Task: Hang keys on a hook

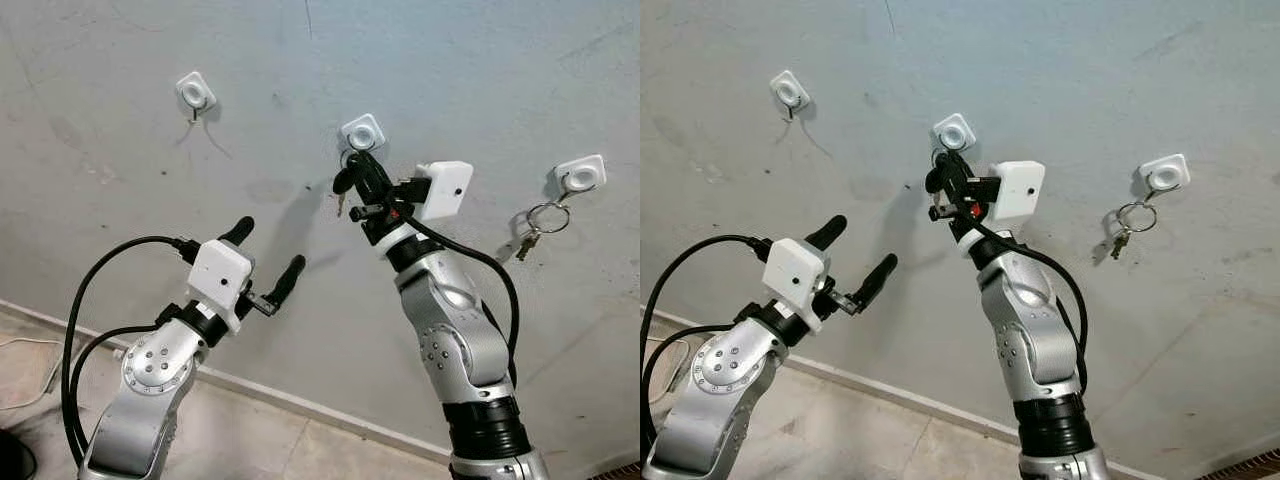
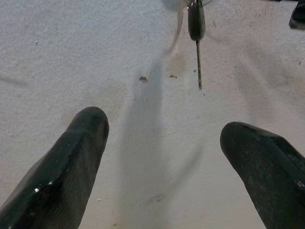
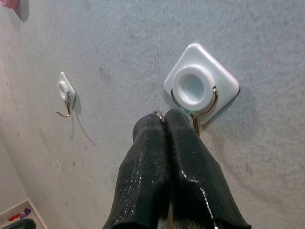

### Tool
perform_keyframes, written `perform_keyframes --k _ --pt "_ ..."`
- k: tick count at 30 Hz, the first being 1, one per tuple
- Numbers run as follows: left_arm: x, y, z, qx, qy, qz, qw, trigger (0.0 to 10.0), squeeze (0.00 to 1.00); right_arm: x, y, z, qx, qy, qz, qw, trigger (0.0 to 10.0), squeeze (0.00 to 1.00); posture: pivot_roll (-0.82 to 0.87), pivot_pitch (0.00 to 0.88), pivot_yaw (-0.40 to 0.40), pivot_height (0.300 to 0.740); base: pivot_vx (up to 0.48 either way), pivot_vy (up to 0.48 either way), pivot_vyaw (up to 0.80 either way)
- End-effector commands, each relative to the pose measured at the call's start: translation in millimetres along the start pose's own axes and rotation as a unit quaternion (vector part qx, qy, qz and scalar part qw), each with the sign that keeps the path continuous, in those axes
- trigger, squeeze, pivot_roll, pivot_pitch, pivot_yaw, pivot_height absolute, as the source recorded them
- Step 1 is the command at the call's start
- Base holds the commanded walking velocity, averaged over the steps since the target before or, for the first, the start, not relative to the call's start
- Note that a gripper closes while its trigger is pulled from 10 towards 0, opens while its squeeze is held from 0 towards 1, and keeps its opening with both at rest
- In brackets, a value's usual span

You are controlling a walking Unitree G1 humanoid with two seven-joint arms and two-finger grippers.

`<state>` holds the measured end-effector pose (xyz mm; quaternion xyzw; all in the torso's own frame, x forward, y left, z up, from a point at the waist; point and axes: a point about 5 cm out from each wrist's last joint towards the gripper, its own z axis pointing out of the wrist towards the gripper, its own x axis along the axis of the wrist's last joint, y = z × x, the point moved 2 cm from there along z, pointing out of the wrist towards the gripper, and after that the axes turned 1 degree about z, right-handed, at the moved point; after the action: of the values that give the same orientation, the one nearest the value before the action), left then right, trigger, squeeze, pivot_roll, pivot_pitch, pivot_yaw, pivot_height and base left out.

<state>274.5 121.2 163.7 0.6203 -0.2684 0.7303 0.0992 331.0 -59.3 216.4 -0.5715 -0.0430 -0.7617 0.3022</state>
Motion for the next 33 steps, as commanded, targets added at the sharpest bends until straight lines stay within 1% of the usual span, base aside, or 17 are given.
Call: perform_keyframes --k 1,8,17,24,28,33 --pt "1.6 0.6 0.7 -0.005 0.001 0.002 1.0 10.0 0.0 1.3 1.1 3.5 -0.005 0.005 0.003 1.0 10.0 0.0 0.23 0.0 -0.06 0.74 0.0 0.0 0.0" --pt "1.2 0.6 0.3 -0.006 0.0 0.002 1.0 10.0 0.0 -7.3 7.5 5.5 -0.035 -0.002 0.016 0.999 10.0 0.0 0.23 0.0 -0.06 0.74 0.0 0.0 0.0" --pt "1.7 1.2 0.8 -0.007 0.0 0.001 1.0 10.0 0.0 -4.1 9.1 8.9 -0.04 0.009 0.026 0.999 10.0 0.0 0.23 0.0 -0.06 0.74 0.0 0.0 0.0" --pt "1.5 1.3 1.0 -0.006 -0.001 0.0 1.0 10.0 0.0 -3.2 10.7 7.5 -0.037 0.012 0.036 0.999 10.0 0.0 0.23 0.0 -0.06 0.74 0.0 0.0 0.0" --pt "1.4 1.1 1.1 -0.006 -0.001 -0.001 1.0 10.0 0.0 -3.2 8.1 6.3 -0.012 0.006 0.049 0.999 10.0 0.0 0.23 0.0 -0.059 0.74 0.0 0.0 0.0" --pt "1.1 1.4 1.1 -0.006 -0.001 -0.001 1.0 10.0 0.0 -1.8 7.9 -0.5 0.019 -0.003 0.063 0.998 10.0 0.0 0.23 0.0 -0.06 0.74 0.0 0.0 0.0"
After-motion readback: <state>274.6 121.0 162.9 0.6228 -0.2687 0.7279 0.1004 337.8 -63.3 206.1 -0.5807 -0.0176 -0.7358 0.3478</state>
